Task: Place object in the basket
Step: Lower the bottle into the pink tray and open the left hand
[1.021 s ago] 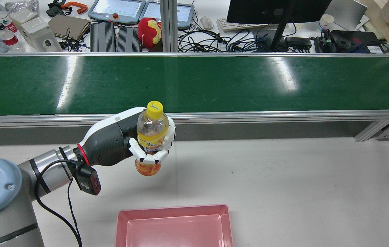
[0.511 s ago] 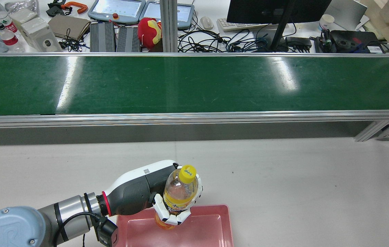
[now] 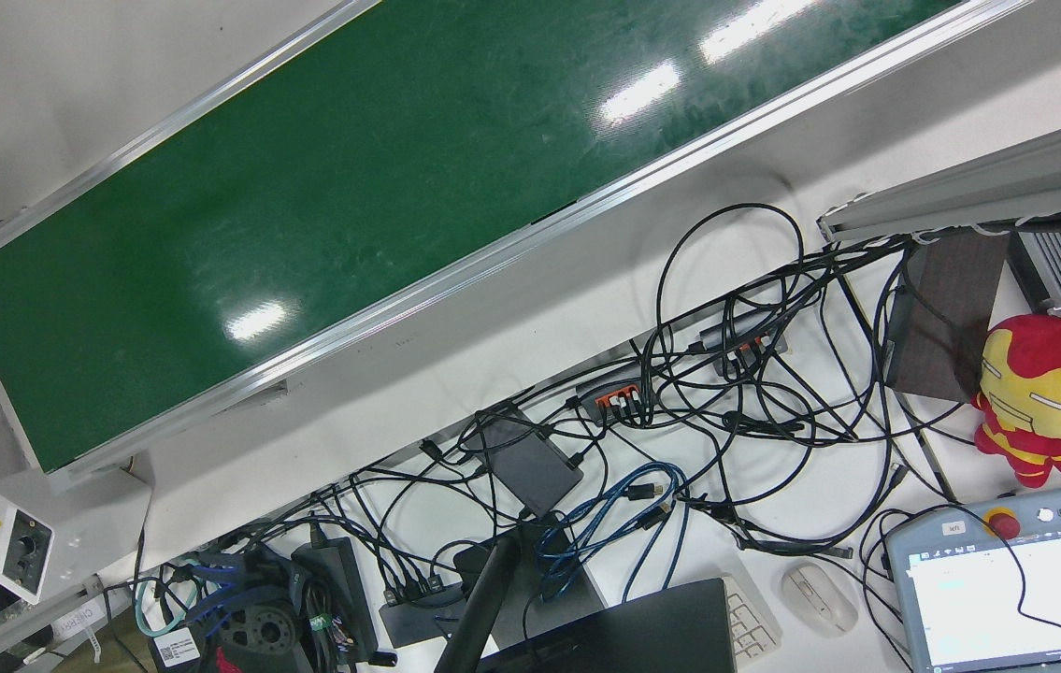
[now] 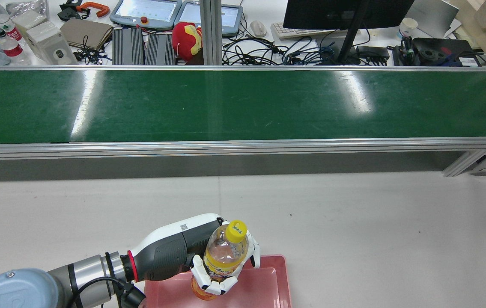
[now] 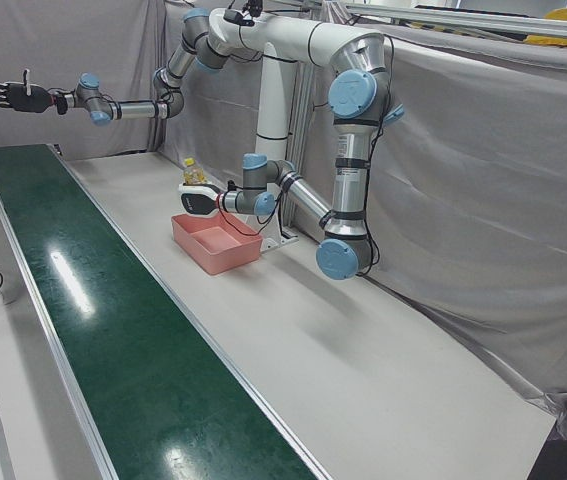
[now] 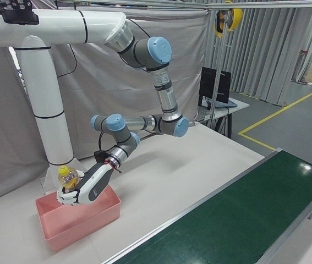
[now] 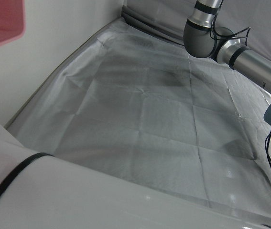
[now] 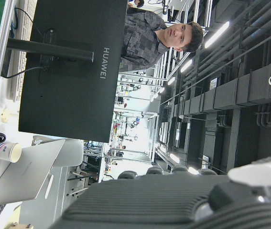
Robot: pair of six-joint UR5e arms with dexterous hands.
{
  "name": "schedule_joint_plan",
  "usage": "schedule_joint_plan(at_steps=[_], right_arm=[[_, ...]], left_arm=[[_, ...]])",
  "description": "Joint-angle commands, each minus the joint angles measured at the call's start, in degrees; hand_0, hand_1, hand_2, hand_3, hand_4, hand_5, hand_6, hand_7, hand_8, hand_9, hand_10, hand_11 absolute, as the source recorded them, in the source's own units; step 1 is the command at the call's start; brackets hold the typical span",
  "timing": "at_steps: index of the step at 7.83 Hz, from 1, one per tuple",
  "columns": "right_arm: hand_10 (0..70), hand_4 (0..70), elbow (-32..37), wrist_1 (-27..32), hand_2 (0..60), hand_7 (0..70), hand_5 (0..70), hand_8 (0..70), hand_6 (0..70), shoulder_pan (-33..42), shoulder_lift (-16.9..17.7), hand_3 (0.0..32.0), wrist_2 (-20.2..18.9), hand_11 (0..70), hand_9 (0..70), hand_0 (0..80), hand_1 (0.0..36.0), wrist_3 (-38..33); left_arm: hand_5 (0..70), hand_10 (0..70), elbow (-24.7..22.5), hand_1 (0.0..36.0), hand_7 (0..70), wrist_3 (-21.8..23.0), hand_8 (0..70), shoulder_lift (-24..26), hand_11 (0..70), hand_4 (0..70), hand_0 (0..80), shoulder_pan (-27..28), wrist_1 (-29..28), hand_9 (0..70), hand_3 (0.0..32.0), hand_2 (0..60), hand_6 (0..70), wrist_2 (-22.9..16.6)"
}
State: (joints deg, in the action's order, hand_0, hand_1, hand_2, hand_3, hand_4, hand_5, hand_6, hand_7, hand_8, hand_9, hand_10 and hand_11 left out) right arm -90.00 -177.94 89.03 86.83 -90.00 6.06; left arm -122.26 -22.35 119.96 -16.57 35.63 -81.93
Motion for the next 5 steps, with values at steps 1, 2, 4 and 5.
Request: schedule_joint_plan(at_steps=[1, 2, 4, 5], right_arm=[[0.0, 0.0, 0.0, 0.0, 0.0, 0.0, 0.0, 0.0, 0.0, 0.0, 0.0, 0.0, 0.0, 0.0, 0.0, 0.0, 0.0, 0.0], [0.0, 0.0, 0.0, 0.1, 0.0, 0.0, 0.0, 0.0, 0.0, 0.0, 0.0, 0.0, 0.0, 0.0, 0.0, 0.0, 0.0, 0.0], [0.0, 0.0, 0.0, 0.0, 0.0, 0.0, 0.0, 0.0, 0.0, 0.0, 0.0, 0.0, 0.0, 0.0, 0.0, 0.0, 0.0, 0.0], [0.0, 0.0, 0.0, 0.1, 0.0, 0.0, 0.0, 0.0, 0.0, 0.0, 0.0, 0.0, 0.0, 0.0, 0.0, 0.0, 0.0, 0.0]], left_arm=[[50.8, 20.0, -2.1, 8.3, 12.0, 0.0, 18.9, -9.0, 31.7, 12.3, 80.0, 0.1, -3.3, 25.9, 0.0, 0.0, 3.5, -0.1], [44.2, 16.4, -2.1, 9.1, 5.2, 0.1, 16.8, -13.3, 26.6, 7.4, 80.0, 0.4, -6.9, 21.8, 0.0, 0.0, 0.0, 0.1], [26.4, 5.9, -2.0, 11.0, 2.1, 0.1, 8.8, -13.5, 11.7, 6.7, 80.0, 0.3, -7.2, 10.3, 0.0, 0.0, 0.0, 0.1], [21.6, 2.7, -2.0, 11.6, 1.4, 0.2, 6.0, -13.5, 7.1, 5.2, 80.0, 0.1, -7.2, 6.5, 0.0, 0.0, 0.0, 0.0]])
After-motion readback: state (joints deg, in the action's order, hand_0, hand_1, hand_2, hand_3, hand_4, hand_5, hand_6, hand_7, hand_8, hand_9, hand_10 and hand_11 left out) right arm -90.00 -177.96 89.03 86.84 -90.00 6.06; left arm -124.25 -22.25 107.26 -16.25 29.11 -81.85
